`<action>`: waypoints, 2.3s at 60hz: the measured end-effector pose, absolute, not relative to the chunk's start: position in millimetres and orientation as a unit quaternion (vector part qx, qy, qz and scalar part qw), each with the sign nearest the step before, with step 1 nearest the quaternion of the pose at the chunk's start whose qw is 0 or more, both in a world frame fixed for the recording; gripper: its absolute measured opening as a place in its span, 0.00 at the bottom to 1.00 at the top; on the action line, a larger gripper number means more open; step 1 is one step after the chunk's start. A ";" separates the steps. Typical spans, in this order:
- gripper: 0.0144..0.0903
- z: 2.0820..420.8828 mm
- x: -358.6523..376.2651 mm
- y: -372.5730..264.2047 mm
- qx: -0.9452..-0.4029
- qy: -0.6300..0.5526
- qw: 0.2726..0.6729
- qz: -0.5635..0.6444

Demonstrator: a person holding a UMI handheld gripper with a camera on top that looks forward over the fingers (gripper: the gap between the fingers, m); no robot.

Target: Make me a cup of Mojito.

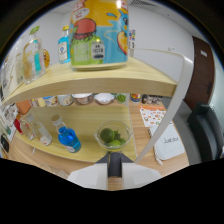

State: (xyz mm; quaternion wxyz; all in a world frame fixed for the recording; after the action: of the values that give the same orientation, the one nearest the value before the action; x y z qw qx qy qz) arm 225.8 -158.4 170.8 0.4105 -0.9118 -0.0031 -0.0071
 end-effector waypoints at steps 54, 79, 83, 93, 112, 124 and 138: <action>0.02 161.1 128.4 -255.6 -0.880 -0.024 0.466 -0.087; 0.02 207.7 127.3 -220.5 -0.738 -0.288 0.512 -0.331; 0.02 210.3 122.8 -217.8 -0.706 -0.337 0.505 -0.364; 0.02 205.3 116.7 -212.6 -0.627 -0.443 0.471 -0.435; 0.02 206.1 97.1 -204.0 -0.483 -0.573 0.428 -0.506; 0.02 200.8 95.4 -203.6 -0.445 -0.605 0.413 -0.516; 0.02 206.3 97.8 -208.4 -0.482 -0.573 0.444 -0.492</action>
State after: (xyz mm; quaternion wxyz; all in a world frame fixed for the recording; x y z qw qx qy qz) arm 97.8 -208.4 206.3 0.4442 -0.4821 -0.5729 -0.4920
